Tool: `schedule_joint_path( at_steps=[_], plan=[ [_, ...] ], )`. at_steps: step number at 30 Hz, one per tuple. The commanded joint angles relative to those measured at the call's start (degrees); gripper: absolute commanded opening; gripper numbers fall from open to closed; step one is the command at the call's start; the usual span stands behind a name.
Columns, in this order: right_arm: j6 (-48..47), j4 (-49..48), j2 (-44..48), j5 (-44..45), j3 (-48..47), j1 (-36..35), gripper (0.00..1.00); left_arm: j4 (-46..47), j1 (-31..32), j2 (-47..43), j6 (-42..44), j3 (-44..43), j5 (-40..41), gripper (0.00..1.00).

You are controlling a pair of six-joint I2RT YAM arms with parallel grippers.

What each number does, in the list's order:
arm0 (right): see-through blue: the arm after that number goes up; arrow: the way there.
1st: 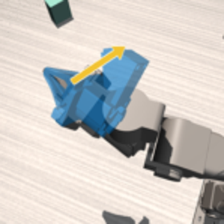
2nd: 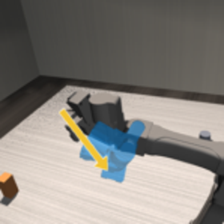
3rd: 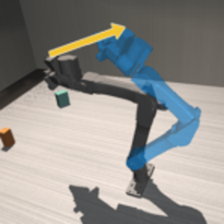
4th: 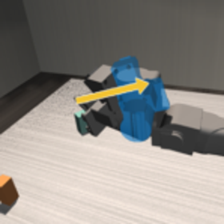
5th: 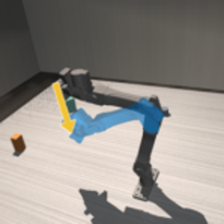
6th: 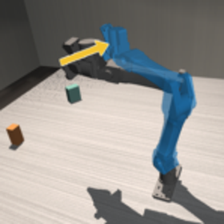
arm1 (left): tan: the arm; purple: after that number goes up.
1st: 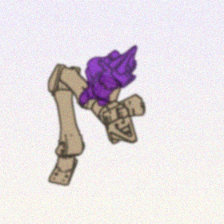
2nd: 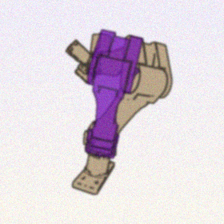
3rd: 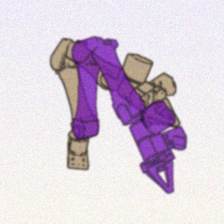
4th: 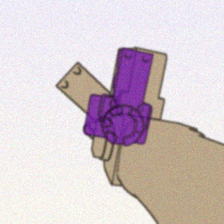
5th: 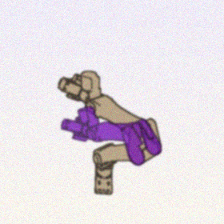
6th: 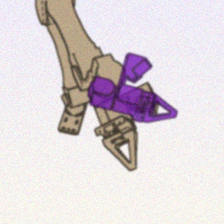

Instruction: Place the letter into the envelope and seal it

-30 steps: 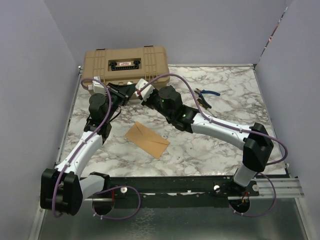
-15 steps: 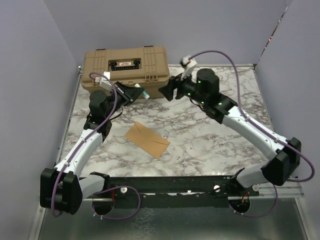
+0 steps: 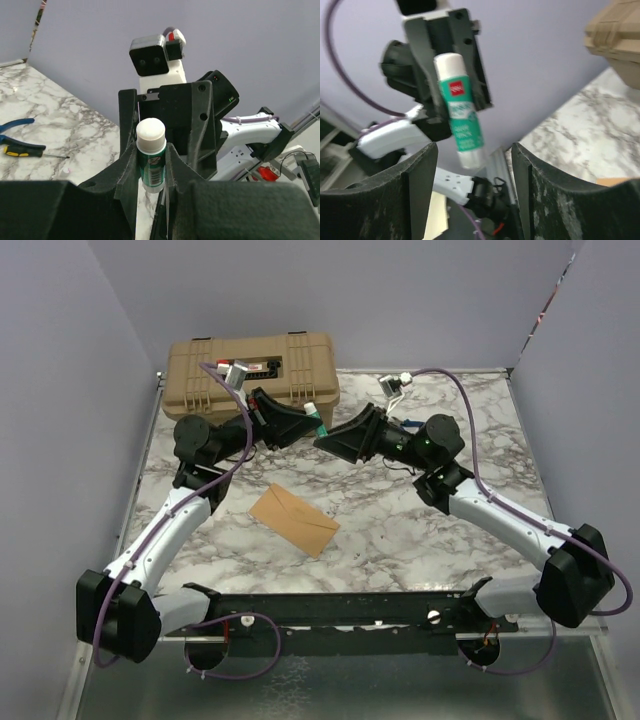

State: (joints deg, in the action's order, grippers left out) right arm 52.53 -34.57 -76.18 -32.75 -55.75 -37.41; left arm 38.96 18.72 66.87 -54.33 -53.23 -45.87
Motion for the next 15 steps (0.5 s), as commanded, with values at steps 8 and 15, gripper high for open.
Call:
schedule_joint_path(
  at_steps=[8, 15],
  plan=[
    [7.77, -19.84, -2.39, -13.51, -1.76, -0.21, 0.39, 4.19, 2.11, -3.47, -2.49, 1.09, 1.97, 0.0],
    [3.1, -13.26, -0.82, -12.18, -1.9, -0.2, 0.28, 4.19, 2.39, -5.37, -3.72, 2.89, 4.73, 0.0]
  ],
)
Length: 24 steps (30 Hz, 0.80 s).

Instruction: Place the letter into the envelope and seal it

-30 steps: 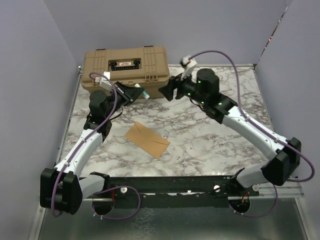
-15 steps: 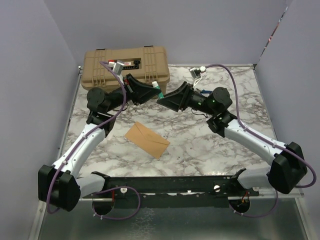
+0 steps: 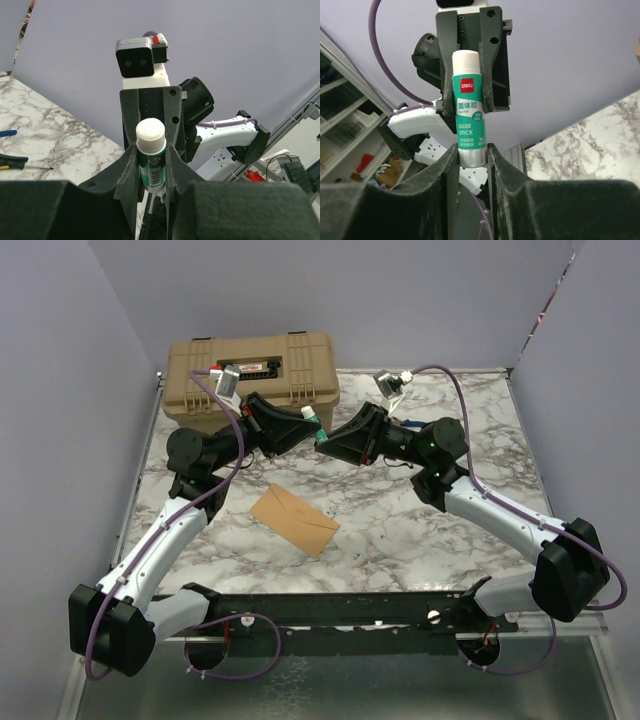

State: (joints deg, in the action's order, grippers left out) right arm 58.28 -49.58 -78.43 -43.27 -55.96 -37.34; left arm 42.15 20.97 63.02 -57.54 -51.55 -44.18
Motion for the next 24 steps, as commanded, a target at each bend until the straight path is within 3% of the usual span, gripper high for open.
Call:
schedule_joint_path(
  at_steps=[1, 3, 5, 9, 11, 16, 19, 24],
  plan=[
    [-3.59, 3.57, 1.4, -1.57, -2.31, -0.27, 0.22, 1.0, 0.12, -1.65, -0.78, 1.38, 3.39, 0.0],
    [-7.96, 10.19, 0.98, -1.28, -4.57, -0.29, 0.08, 1.0, 0.12, -1.89, -1.49, 2.0, 4.76, 0.0],
    [-15.14, 18.44, 0.83, 1.0, -6.89, -0.44, 0.01, 1.0, 0.34, -2.01, -2.3, 2.8, 6.93, 0.0],
    [-35.73, 36.12, 0.18, 12.59, -11.79, -1.95, 0.0, -1.23, 0.64, -2.48, -2.73, 5.14, 13.23, 0.0],
    [-44.74, 39.76, -0.32, 21.24, -12.38, -3.34, 0.0, -4.03, 0.74, -2.8, -2.11, 6.14, 17.3, 0.0],
    [-66.59, 40.57, -4.32, 48.77, -12.7, -9.48, 0.0, -12.9, 0.91, -2.81, -0.71, 6.3, 27.8, 0.0],
    [-80.4, 33.91, -9.49, 68.38, -13.1, -15.46, 0.0, -17.36, 1.15, -2.2, -0.95, 5.12, 33.25, 0.0],
    [-85.79, 31.07, -16.03, 80.7, -17.48, -18.75, 0.0, -28.84, 1.88, -0.75, -0.54, 0.83, 41.34, 0.0]
  ],
)
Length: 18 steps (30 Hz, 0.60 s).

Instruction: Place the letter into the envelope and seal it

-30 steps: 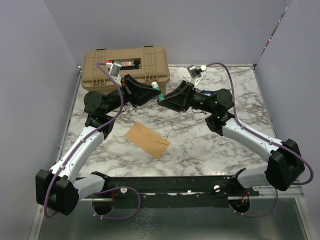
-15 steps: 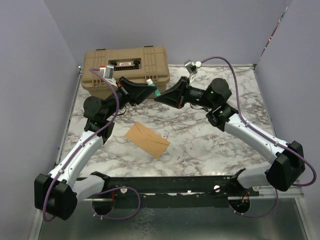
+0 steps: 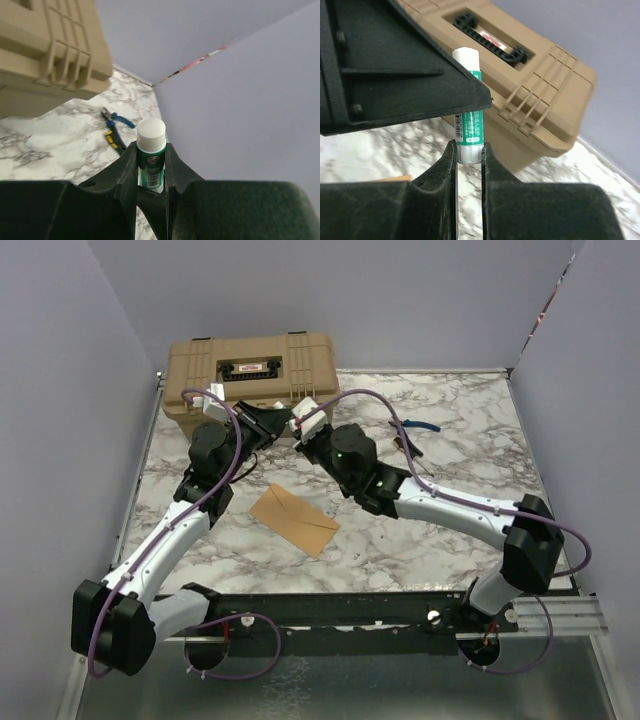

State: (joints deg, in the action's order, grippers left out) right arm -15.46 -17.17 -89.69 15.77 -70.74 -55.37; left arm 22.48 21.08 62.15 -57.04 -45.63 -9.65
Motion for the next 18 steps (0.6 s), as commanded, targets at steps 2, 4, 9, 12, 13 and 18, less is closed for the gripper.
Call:
schedule_joint_path(
  at_steps=[2, 4, 9, 12, 13, 18],
  plan=[
    [-9.37, 1.07, -5.4, 22.57, -4.51, -0.87, 0.0, -12.41, 2.18, 0.61, 0.41, -6.53, 8.98, 0.0],
    [-4.27, 7.34, -4.79, 17.45, -6.73, -0.72, 0.02, -12.46, 2.2, 0.92, 1.68, -6.75, 8.51, 0.0],
    [9.65, 25.58, -1.81, -11.09, -13.07, 2.43, 0.56, -8.21, 2.13, 1.52, 7.37, -6.67, 1.42, 0.0],
    [17.33, 28.93, 1.19, -22.43, -12.66, 5.92, 0.77, -5.76, 2.13, 1.04, 11.41, -6.57, -3.42, 0.0],
    [20.16, 29.1, 2.32, -26.65, -11.76, 7.14, 0.78, -4.81, 2.11, 0.71, 12.18, -6.24, -4.84, 0.0],
    [31.27, 24.19, 7.62, -45.24, -4.87, 13.95, 0.79, 0.21, 1.94, -0.25, 13.16, -5.4, -13.73, 0.0]
  ],
)
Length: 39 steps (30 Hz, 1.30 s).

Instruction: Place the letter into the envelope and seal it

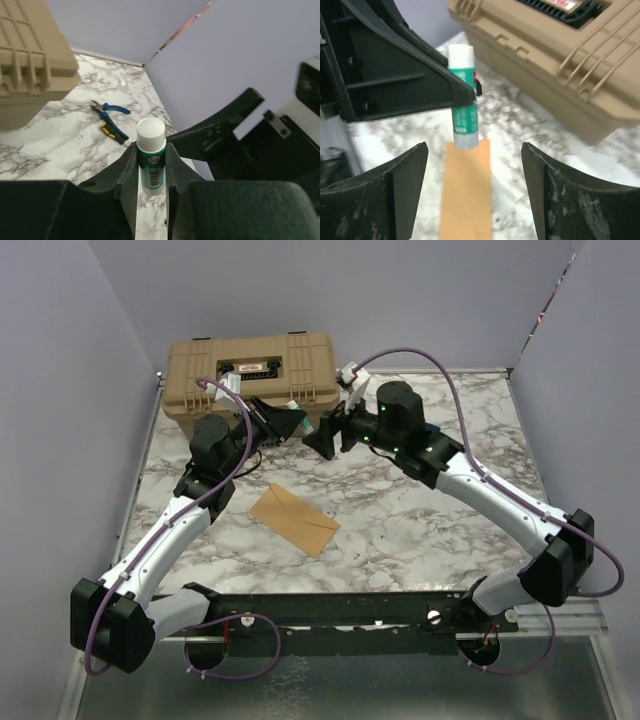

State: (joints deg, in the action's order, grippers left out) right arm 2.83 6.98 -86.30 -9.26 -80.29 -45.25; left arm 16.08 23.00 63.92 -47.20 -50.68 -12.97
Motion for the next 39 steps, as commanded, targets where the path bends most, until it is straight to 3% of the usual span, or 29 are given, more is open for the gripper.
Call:
schedule_joint_path(
  at_steps=[1, 8, 11, 13, 17, 22, 24, 30, 33, 35, 39],
  plan=[
    [16.04, -2.9, 5.4, -23.29, 6.66, 5.17, 0.79, 8.0, -0.05, -2.11, 3.08, -0.29, -12.86, 0.0],
    [38.44, -33.9, 10.06, -41.33, 19.93, 10.95, 0.69, 15.94, -0.04, -3.09, -0.66, -0.13, -24.97, 0.0],
    [47.97, -50.52, 8.8, -46.39, 21.39, 10.89, 0.63, 18.15, -0.05, -3.35, -2.1, -0.01, -27.97, 0.0],
    [52.06, -55.54, 7.27, -47.83, 20.83, 10.97, 0.58, 18.81, -0.05, -3.45, -2.59, 0.2, -28.69, 0.0],
    [55.67, -60.5, 4.95, -48.12, 20.26, 10.89, 0.48, 21.18, -0.04, -3.28, -4.04, 0.17, -29.25, 0.0],
    [55.72, -59.92, 3.68, -48.36, 19.52, 10.89, 0.3, 22.41, -0.06, -3.19, -4.74, 0.61, -27.91, 0.0],
    [54.35, -57.73, 3.75, -47.56, 19.09, 10.9, 0.3, 22.87, -0.06, -3.02, -5.07, 0.75, -27.98, 0.0],
    [53.13, -55.89, 3.52, -44.83, 18.6, 10.89, 0.51, 23.3, -0.05, -2.92, -5.55, 1.02, -27.93, 0.0],
    [53.32, -55.6, 2.9, -44.26, 18.12, 10.96, 0.5, 23.37, -0.06, -2.92, -5.65, 1.1, -27.73, 0.0],
    [53.31, -55.36, 2.34, -44.58, 17.7, 10.9, 0.43, 23.39, -0.05, -2.92, -5.73, 1.19, -27.59, 0.0],
    [51.8, -53.39, 2.24, -43.8, 17.22, 10.89, 0.15, 23.4, -0.06, -3.1, -5.95, 1.36, -26.67, 0.0]
  ],
)
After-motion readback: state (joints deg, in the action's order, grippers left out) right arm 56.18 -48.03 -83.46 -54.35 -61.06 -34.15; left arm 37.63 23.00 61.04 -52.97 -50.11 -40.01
